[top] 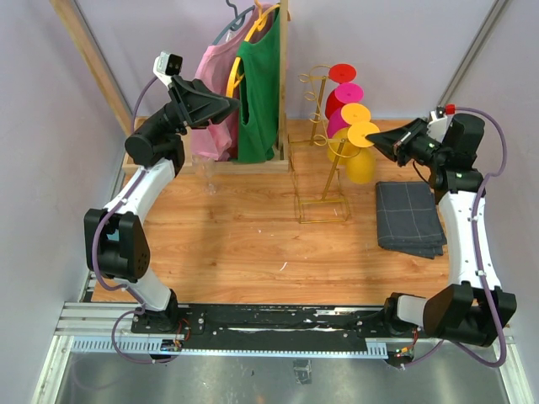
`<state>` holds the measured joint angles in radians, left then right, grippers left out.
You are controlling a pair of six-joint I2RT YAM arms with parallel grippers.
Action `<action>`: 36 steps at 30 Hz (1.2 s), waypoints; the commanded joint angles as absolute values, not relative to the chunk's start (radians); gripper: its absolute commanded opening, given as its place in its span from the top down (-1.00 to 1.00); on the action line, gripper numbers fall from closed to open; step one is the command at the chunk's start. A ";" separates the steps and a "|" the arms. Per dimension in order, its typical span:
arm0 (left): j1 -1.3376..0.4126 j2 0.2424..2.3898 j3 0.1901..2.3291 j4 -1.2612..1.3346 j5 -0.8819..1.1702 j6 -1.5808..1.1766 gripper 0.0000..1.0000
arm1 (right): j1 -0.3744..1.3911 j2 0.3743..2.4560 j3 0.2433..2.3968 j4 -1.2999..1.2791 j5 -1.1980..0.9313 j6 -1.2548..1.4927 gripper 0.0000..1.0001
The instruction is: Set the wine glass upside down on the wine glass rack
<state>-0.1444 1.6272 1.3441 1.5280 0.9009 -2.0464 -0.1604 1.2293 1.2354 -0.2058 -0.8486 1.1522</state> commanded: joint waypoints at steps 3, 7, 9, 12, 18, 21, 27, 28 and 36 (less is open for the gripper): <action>-0.135 1.596 1.335 1.716 0.911 -2.033 0.05 | -0.138 1.196 1.244 -0.183 -0.866 1.124 0.92; -0.135 1.597 1.337 1.715 0.911 -2.032 0.05 | -0.138 1.187 1.259 -0.212 -0.871 1.101 0.62; -0.135 1.597 1.337 1.715 0.911 -2.033 0.05 | -0.138 1.182 1.259 -0.227 -0.875 1.092 0.58; -0.135 1.597 1.337 1.715 0.911 -2.032 0.05 | -0.138 1.173 1.247 -0.235 -0.881 1.089 0.57; -0.135 1.597 1.334 1.710 0.913 -2.028 0.05 | -0.138 1.140 1.215 -0.239 -0.900 1.086 0.47; -0.134 1.598 1.332 1.710 0.913 -2.026 0.05 | -0.138 1.122 1.201 -0.248 -0.907 1.082 0.46; -0.135 1.604 1.329 1.712 0.910 -2.025 0.05 | -0.138 1.107 1.172 -0.255 -0.917 1.071 0.46; -0.135 1.603 1.327 1.714 0.909 -2.025 0.05 | -0.138 1.108 1.168 -0.256 -0.917 1.069 0.46; -0.135 1.604 1.318 1.722 0.907 -2.029 0.05 | -0.137 1.112 1.160 -0.251 -0.922 1.065 0.44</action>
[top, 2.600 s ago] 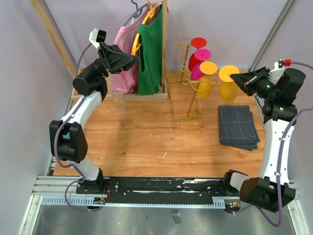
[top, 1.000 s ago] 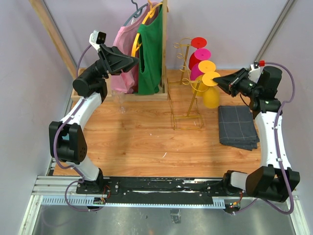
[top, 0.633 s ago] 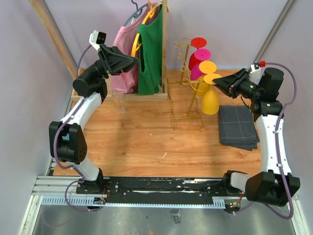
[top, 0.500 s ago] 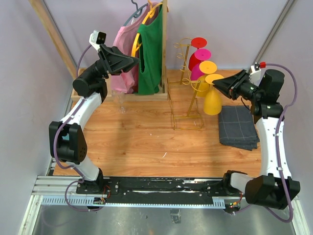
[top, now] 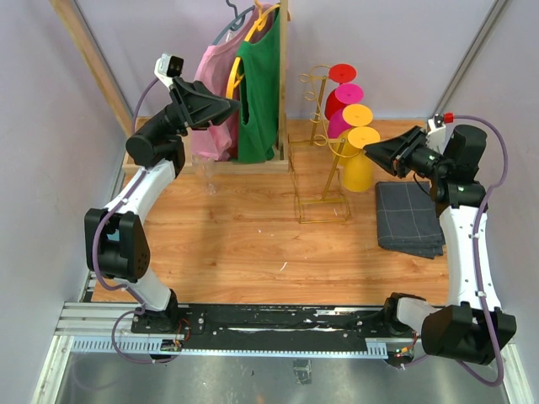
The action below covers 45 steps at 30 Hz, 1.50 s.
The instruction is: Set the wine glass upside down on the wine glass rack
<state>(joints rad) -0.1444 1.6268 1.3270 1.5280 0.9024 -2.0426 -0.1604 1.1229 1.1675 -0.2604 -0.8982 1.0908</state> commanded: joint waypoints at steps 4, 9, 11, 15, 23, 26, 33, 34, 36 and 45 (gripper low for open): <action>-0.135 1.601 1.319 1.723 0.913 -2.030 0.05 | -0.136 1.109 1.163 -0.252 -0.934 1.066 0.44; -0.135 1.594 1.322 1.707 0.922 -2.018 0.05 | -0.136 1.060 1.166 -0.302 -0.946 1.045 0.21; -0.135 1.595 1.326 1.702 0.924 -2.016 0.05 | -0.137 1.036 1.162 -0.336 -0.949 1.030 0.16; -0.135 1.595 1.320 1.695 0.926 -2.009 0.05 | -0.137 0.979 1.170 -0.424 -0.927 0.978 0.15; -0.135 1.585 1.317 1.629 0.947 -1.959 0.05 | -0.137 0.949 1.448 -0.719 -0.655 0.707 0.44; -0.135 1.578 1.320 1.580 0.955 -1.925 0.05 | -0.137 0.996 1.524 -0.716 -0.609 0.672 0.60; -0.121 1.498 1.288 1.237 1.010 -1.677 0.07 | -0.137 1.089 1.574 -0.556 -0.607 0.685 0.88; -0.112 1.476 1.277 1.142 1.010 -1.601 0.06 | -0.137 1.109 1.589 -0.540 -0.614 0.686 0.88; -0.091 1.425 1.268 0.888 0.991 -1.430 0.06 | -0.137 1.151 1.627 -0.510 -0.628 0.686 0.87; -0.013 1.263 1.424 -0.053 0.705 -0.765 0.07 | -0.137 1.267 1.661 -0.354 -0.701 0.748 0.75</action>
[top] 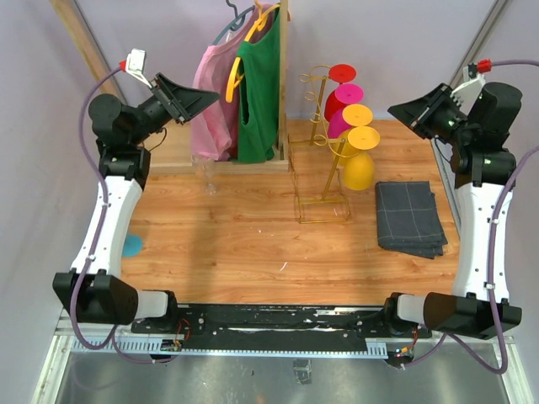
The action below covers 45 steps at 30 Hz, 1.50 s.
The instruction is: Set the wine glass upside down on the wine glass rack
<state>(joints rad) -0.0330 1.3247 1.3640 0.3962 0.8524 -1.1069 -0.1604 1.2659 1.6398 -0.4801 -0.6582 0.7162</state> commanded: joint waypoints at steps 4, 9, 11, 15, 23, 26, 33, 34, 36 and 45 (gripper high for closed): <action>-0.001 1.187 1.364 -0.178 0.572 -0.665 0.06 | -0.136 1.307 1.669 -0.317 -0.738 0.769 0.75; 0.009 1.120 1.298 -0.302 0.413 -0.573 0.07 | -0.135 1.341 1.709 -0.310 -0.767 0.776 0.67; 0.009 1.126 1.306 -0.393 0.370 -0.512 0.06 | -0.133 1.338 1.706 -0.309 -0.767 0.776 0.64; 0.009 1.158 1.323 -0.512 0.331 -0.398 0.07 | -0.132 1.328 1.675 -0.310 -0.761 0.775 0.60; -0.072 1.247 1.378 -0.607 0.198 -0.241 0.06 | -0.127 1.307 1.658 -0.311 -0.759 0.772 0.54; -0.125 1.286 1.400 -0.631 0.136 -0.187 0.07 | -0.127 1.297 1.647 -0.312 -0.764 0.766 0.52; -0.169 1.344 1.435 -0.644 0.055 -0.141 0.09 | -0.126 1.280 1.629 -0.320 -0.775 0.755 0.50; -0.172 1.350 1.436 -0.644 0.056 -0.138 0.09 | -0.126 1.278 1.626 -0.320 -0.776 0.754 0.49; -0.185 1.361 1.439 -0.644 0.042 -0.132 0.10 | -0.127 1.275 1.620 -0.320 -0.778 0.752 0.49; -0.228 1.469 1.477 -0.653 -0.063 -0.077 0.11 | -0.126 1.282 1.613 -0.308 -0.791 0.761 0.47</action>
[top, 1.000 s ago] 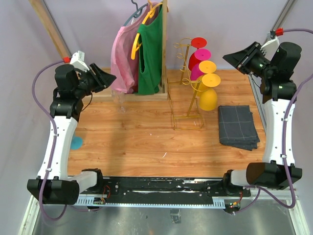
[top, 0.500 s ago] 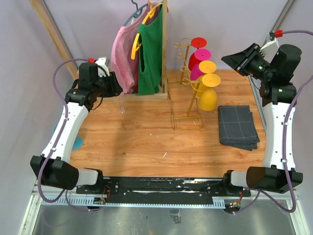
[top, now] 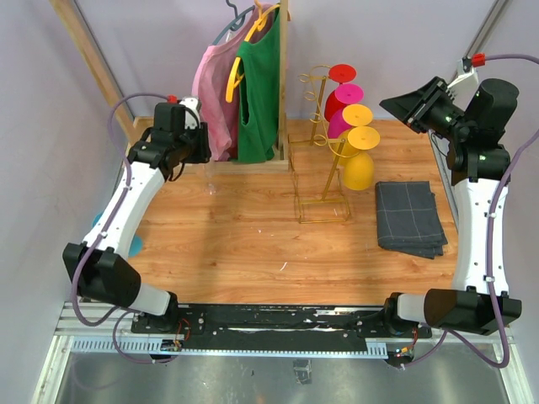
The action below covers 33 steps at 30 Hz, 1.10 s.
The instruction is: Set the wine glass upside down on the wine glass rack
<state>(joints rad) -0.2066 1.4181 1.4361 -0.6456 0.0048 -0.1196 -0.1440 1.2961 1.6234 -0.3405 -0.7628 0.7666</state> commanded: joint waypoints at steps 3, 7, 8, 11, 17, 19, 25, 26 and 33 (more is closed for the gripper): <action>-0.241 1.518 1.497 -0.655 -0.096 -0.070 0.11 | -0.127 1.282 1.610 -0.304 -0.796 0.759 0.47; -0.245 1.576 1.524 -0.657 -0.115 -0.067 0.25 | -0.126 1.283 1.597 -0.300 -0.800 0.758 0.45; -0.245 1.587 1.529 -0.657 -0.120 -0.069 0.26 | -0.126 1.282 1.595 -0.298 -0.801 0.758 0.45; -0.245 1.615 1.543 -0.657 -0.126 -0.070 0.25 | -0.127 1.281 1.587 -0.297 -0.802 0.755 0.44; -0.245 1.641 1.541 -0.655 -0.134 -0.068 0.21 | -0.127 1.285 1.579 -0.293 -0.802 0.754 0.41; -0.245 1.650 1.536 -0.649 -0.141 -0.069 0.20 | -0.127 1.288 1.580 -0.291 -0.804 0.756 0.42; -0.245 1.657 1.510 -0.609 -0.153 -0.063 0.19 | -0.127 1.292 1.576 -0.287 -0.808 0.759 0.42; -0.245 1.658 1.504 -0.603 -0.155 -0.063 0.19 | -0.127 1.292 1.577 -0.286 -0.808 0.760 0.41; -0.245 1.682 1.479 -0.583 -0.143 -0.068 0.18 | -0.127 1.293 1.572 -0.281 -0.813 0.765 0.40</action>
